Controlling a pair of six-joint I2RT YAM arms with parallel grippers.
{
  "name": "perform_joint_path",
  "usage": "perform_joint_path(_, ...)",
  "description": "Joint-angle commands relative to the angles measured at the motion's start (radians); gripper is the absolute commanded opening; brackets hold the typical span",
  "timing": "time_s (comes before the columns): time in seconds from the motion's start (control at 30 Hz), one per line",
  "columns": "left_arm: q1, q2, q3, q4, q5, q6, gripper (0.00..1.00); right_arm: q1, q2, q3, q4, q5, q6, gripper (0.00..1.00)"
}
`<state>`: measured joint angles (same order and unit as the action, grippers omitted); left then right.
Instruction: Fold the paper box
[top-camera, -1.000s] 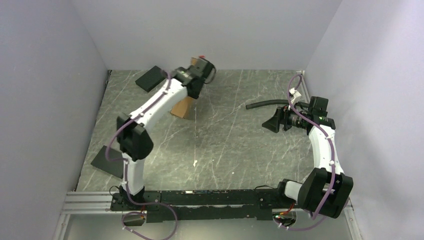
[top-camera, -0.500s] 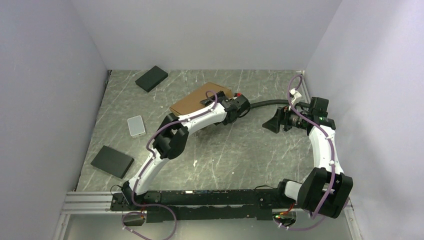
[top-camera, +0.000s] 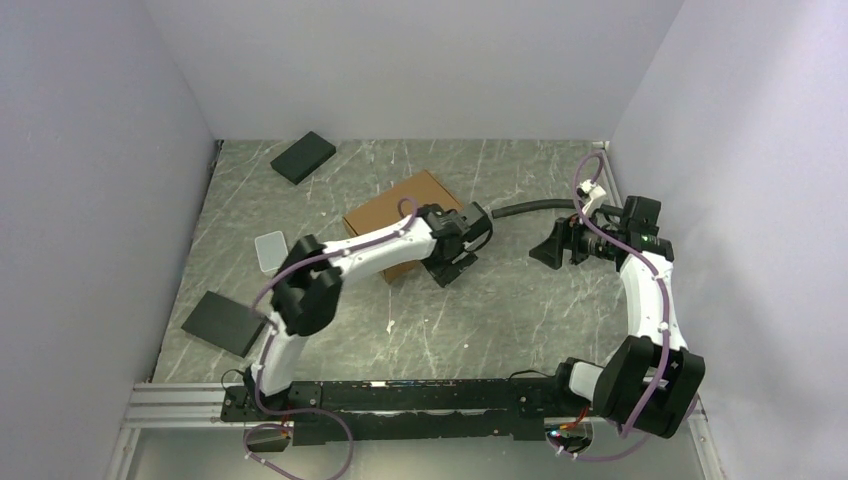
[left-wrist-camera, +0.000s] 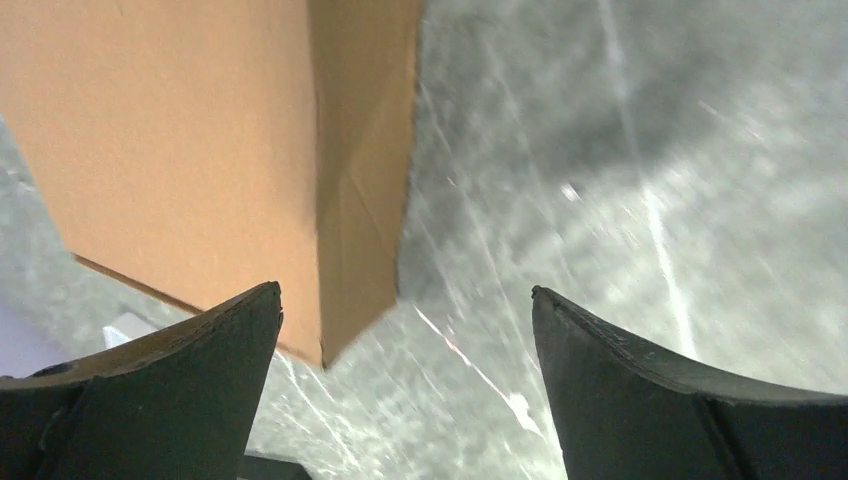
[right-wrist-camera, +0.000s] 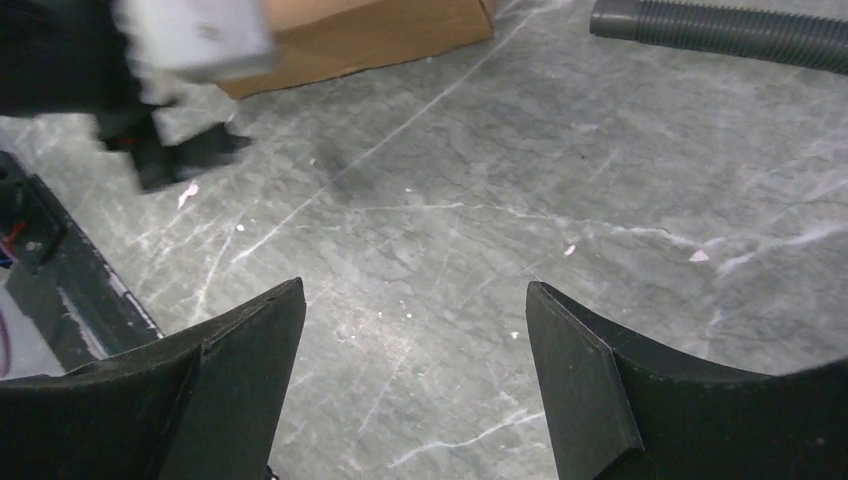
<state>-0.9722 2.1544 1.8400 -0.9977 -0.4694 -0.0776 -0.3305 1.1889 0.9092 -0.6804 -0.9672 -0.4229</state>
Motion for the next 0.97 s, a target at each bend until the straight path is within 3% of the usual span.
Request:
perform_joint_path(0.0,0.001,-0.230,-0.090,0.077,0.264,-0.046,0.99,-0.012,-0.040,-0.001,-0.001,0.037,-0.081,0.85)
perform_joint_path(0.1,0.014,-0.365,-0.175,0.122,0.367,-0.064,0.99,-0.019,-0.069,-0.003,-0.002,0.075,-0.129,0.86)
perform_joint_path(0.2,0.124,-0.606,-0.365,0.278,0.562,-0.132,0.99,-0.022,-0.152,-0.041,0.083,0.165,-0.105,0.92)
perform_joint_path(0.27,0.335,-0.794,-0.524,0.417,0.704,-0.215,0.99,-0.031,-0.228,-0.058,0.166,0.245,-0.019,0.99)
perform_joint_path(0.33,0.537,-0.970,-0.659,0.485,0.771,-0.284,0.99,-0.041,-0.285,-0.064,0.250,0.325,0.125,1.00)
perform_joint_path(0.4,0.700,-1.108,-0.741,0.477,0.788,-0.298,0.99,-0.044,-0.333,-0.051,0.300,0.418,0.274,1.00)
perform_joint_path(0.5,0.865,-1.218,-0.794,0.420,0.847,-0.266,0.99,-0.044,-0.390,-0.018,0.315,0.421,0.364,1.00)
perform_joint_path(0.63,0.882,-1.272,-0.869,0.395,0.742,-0.222,0.99,-0.043,-0.379,0.041,0.290,0.469,0.559,1.00)
perform_joint_path(0.93,0.882,-1.301,-0.922,0.396,0.659,-0.179,0.99,-0.044,-0.377,0.031,0.329,0.508,0.601,1.00)
